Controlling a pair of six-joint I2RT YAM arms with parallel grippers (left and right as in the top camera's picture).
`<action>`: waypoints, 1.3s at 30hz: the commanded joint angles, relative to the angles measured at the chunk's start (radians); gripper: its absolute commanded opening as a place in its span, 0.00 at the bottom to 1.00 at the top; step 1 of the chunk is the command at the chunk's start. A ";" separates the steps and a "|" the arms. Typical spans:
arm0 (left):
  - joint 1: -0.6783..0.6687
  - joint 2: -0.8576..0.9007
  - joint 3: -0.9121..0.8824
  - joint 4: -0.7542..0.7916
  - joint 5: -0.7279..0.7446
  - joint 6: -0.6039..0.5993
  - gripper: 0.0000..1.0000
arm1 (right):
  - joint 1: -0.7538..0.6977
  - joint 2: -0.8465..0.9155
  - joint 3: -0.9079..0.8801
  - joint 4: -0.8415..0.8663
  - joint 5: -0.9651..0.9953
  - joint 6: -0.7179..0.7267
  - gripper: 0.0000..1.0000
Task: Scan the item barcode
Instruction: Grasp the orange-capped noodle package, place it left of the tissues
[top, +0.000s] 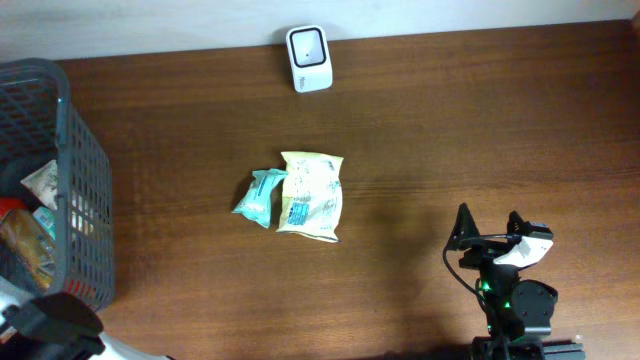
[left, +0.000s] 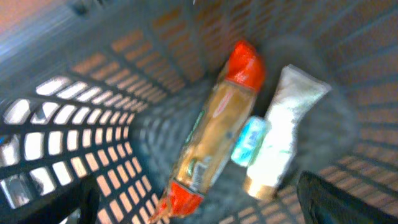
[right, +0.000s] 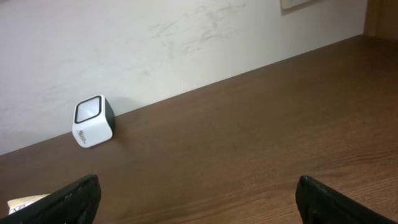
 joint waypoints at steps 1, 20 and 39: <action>0.034 -0.002 -0.315 0.200 0.146 0.083 1.00 | 0.005 -0.004 -0.007 -0.004 0.009 -0.003 0.98; 0.098 0.000 -1.037 0.872 0.255 0.273 0.87 | 0.005 -0.004 -0.007 -0.004 0.009 -0.003 0.99; -0.204 -0.533 -0.111 0.367 0.442 0.349 0.00 | 0.005 -0.004 -0.007 -0.004 0.009 -0.003 0.98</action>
